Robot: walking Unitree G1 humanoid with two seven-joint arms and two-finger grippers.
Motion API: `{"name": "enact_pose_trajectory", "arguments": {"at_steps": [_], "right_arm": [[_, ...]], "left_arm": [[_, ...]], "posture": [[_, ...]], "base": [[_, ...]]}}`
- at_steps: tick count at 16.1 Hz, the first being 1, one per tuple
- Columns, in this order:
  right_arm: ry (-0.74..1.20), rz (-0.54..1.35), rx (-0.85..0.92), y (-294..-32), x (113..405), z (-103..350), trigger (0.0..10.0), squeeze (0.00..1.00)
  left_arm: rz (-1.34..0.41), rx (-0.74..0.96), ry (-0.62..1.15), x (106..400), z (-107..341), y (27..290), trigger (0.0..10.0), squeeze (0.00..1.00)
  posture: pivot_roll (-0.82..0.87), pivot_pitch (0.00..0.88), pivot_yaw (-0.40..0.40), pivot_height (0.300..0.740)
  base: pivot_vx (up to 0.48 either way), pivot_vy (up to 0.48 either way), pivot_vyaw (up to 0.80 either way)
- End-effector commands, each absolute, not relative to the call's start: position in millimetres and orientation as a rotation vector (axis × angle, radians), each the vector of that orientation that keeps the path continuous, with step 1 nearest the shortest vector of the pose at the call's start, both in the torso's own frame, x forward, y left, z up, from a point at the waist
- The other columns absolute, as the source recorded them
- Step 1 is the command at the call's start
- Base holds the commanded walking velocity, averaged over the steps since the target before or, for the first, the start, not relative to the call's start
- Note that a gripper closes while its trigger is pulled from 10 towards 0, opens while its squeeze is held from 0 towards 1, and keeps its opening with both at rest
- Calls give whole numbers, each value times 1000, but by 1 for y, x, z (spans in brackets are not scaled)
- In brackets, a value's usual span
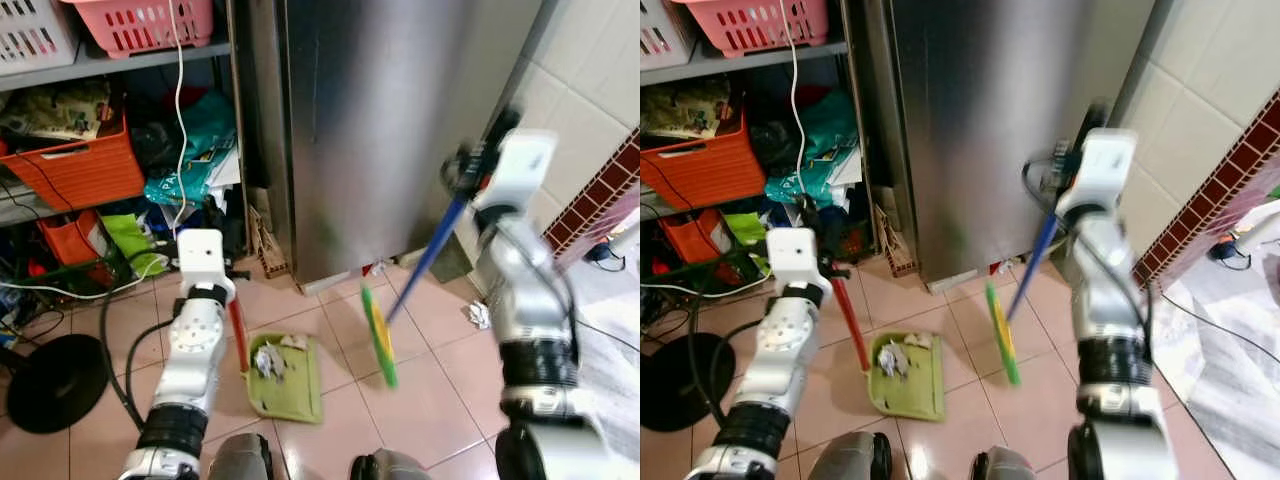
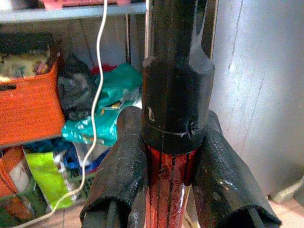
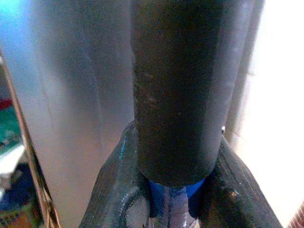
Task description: Sweep floor
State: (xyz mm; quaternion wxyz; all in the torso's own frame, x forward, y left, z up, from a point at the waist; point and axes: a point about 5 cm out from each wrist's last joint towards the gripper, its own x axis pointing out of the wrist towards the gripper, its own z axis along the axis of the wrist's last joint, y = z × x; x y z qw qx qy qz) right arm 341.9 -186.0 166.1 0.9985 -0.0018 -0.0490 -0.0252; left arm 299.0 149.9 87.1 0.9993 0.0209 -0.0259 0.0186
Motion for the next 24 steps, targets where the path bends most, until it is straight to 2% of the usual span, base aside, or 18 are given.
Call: {"name": "enact_pose_trajectory", "arguments": {"at_steps": [1, 4, 5, 7, 14, 17, 21, 24], "right_arm": [[-132, -47, 15, -181, 343, 171, 10000, 0], [-99, -67, 30, -176, 339, 158, 10000, 0], [-98, -164, -14, -188, 337, 155, 10000, 0], [-100, -174, -12, -191, 335, 152, 10000, 0], [-47, -186, -58, -190, 326, 130, 10000, 0], [-31, -214, -46, -195, 323, 124, 10000, 0], [-58, -186, 90, -193, 332, 140, 10000, 0], [-100, -157, 91, -189, 337, 158, 10000, 0]], "left_arm": [[38, 49, -132, 302, 105, 152, 10000, 0], [50, 53, -142, 301, 109, 158, 10000, 0], [49, 38, -165, 303, 118, 158, 10000, 0], [37, 38, -172, 302, 120, 157, 10000, 0], [0, 1, -195, 295, 138, 155, 10000, 0], [-49, -67, -181, 294, 141, 144, 10000, 0], [-78, -52, -139, 297, 130, 138, 10000, 0], [-81, -39, -110, 297, 123, 137, 10000, 0]], "posture": [[-53, 0, 31, 740], [-51, 0, 32, 740], [-51, 0, 31, 740], [-53, 0, 30, 740], [-44, 0, 37, 740], [-49, 0, 43, 740], [-66, 0, 44, 740], [-76, 0, 43, 740]], "base": [[0, 0, 0], [0, 0, 0], [0, 0, 0], [0, 0, 0], [0, 0, -800], [0, 0, -267], [0, 0, -800], [0, 0, -796]]}}
